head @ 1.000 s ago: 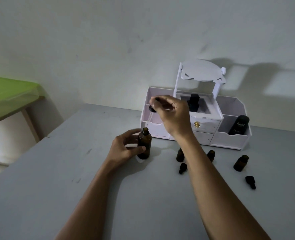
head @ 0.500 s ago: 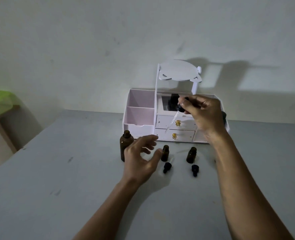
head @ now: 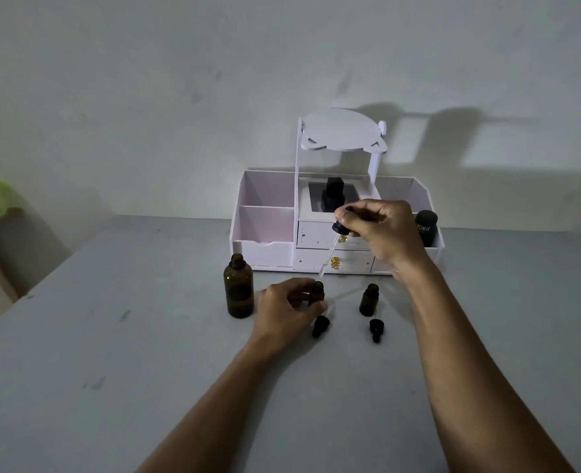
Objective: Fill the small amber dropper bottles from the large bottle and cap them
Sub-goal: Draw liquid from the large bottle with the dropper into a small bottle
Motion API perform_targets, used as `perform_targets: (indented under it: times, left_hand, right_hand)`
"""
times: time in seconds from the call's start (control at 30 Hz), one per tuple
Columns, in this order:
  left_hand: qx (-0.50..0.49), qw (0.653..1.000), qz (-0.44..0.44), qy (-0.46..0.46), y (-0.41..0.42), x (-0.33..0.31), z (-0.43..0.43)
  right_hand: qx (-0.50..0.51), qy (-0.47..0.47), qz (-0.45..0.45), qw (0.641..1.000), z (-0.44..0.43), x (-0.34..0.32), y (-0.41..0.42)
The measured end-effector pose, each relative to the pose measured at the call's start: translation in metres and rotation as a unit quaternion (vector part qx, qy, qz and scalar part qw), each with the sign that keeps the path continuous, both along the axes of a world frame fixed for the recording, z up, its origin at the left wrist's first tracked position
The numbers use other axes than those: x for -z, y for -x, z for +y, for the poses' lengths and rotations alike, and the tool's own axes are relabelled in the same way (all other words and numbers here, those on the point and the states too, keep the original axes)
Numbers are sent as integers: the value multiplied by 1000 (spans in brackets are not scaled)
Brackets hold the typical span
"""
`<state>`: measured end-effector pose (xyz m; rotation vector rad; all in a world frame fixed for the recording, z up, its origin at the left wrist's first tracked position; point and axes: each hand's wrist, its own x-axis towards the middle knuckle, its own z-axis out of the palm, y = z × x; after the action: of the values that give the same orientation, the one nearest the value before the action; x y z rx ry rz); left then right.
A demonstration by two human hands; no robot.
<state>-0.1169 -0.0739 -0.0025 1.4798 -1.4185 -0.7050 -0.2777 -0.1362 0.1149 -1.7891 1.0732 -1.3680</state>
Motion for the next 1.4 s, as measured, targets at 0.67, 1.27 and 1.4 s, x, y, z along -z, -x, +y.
perform_targets:
  times: [0.67,1.27,1.4]
  left_hand:
    - [-5,1000,-12,-8,3,3,1]
    - [-10,999,33,-1,4,-1,5]
    - [-23,998,-43,50,-4,-2,13]
  right_hand:
    - [33,35,59,997,-4,11,-7]
    - [30,34,62,997,-1,4,-7]
    - [29,66,36,997,5,-5,-5]
